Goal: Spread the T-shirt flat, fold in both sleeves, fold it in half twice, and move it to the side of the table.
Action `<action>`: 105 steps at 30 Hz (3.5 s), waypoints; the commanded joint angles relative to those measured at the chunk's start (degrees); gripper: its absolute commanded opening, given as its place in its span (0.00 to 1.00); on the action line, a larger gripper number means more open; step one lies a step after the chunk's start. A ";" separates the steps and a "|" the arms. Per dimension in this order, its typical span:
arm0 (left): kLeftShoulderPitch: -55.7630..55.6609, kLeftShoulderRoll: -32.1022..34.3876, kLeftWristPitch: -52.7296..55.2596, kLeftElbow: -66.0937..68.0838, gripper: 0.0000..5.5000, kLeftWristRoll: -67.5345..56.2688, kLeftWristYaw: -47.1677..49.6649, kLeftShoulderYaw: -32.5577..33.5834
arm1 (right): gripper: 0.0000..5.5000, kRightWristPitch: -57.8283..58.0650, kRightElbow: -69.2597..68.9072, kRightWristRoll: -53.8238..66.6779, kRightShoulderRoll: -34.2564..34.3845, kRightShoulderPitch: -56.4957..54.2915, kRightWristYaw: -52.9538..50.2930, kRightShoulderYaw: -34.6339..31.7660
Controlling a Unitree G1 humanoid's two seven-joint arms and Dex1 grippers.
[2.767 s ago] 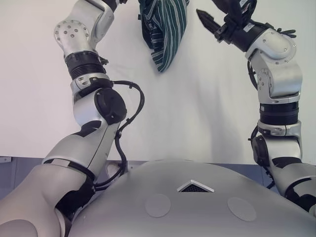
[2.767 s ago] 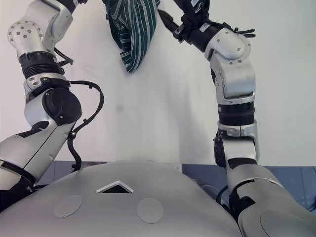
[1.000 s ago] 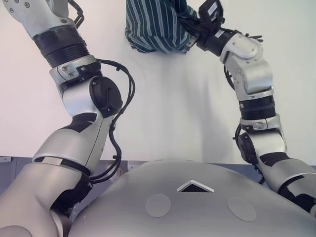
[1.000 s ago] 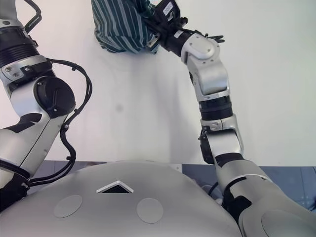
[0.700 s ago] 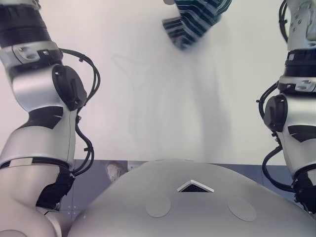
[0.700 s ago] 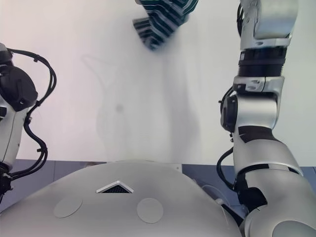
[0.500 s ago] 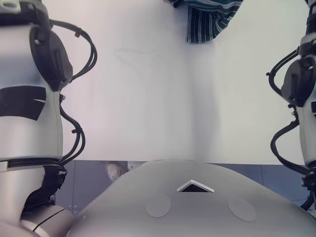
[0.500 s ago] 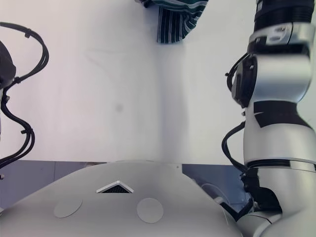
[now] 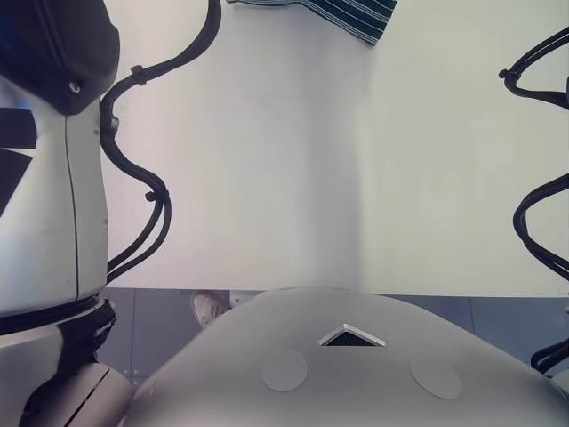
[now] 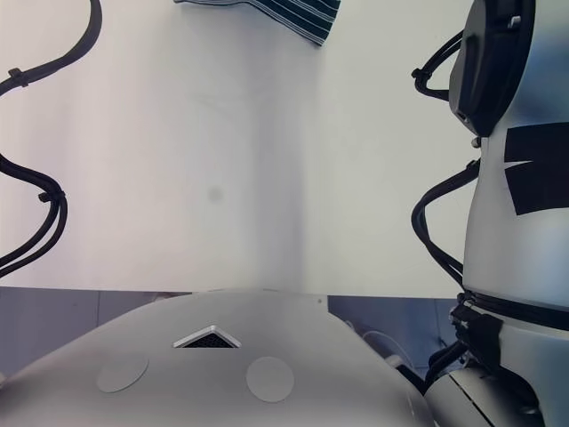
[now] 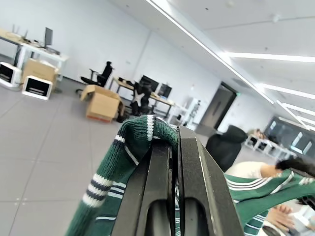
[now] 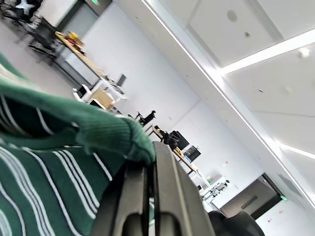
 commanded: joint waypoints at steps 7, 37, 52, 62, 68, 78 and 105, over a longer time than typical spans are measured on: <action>40.77 21.57 64.07 -65.72 0.00 -20.14 -34.62 -1.29 | 0.01 44.52 -84.14 49.37 -24.04 45.49 60.73 0.27; 96.67 46.23 39.59 -86.11 0.08 -18.50 -57.47 -6.99 | 0.22 73.48 -81.75 82.54 -17.53 73.93 10.41 -18.08; 82.54 10.77 24.53 -68.25 0.00 -7.29 -36.81 -23.88 | 0.33 59.14 -38.33 64.71 6.93 62.33 5.72 -21.46; 86.00 10.40 21.71 -67.81 0.00 -1.55 -35.75 -28.47 | 0.00 53.95 -74.73 53.33 7.05 69.97 18.63 -1.63; 86.35 9.68 21.35 -66.71 0.00 0.86 -34.52 -30.42 | 0.00 46.77 -78.28 30.24 -0.49 73.96 19.23 20.18; 87.26 9.41 21.01 -66.02 0.00 1.39 -33.74 -31.14 | 0.23 61.37 -84.58 44.94 3.67 73.71 21.17 3.64; 86.59 8.41 18.83 -62.51 0.00 1.96 -33.62 -32.19 | 0.00 50.23 -66.00 35.13 2.06 63.61 20.11 0.94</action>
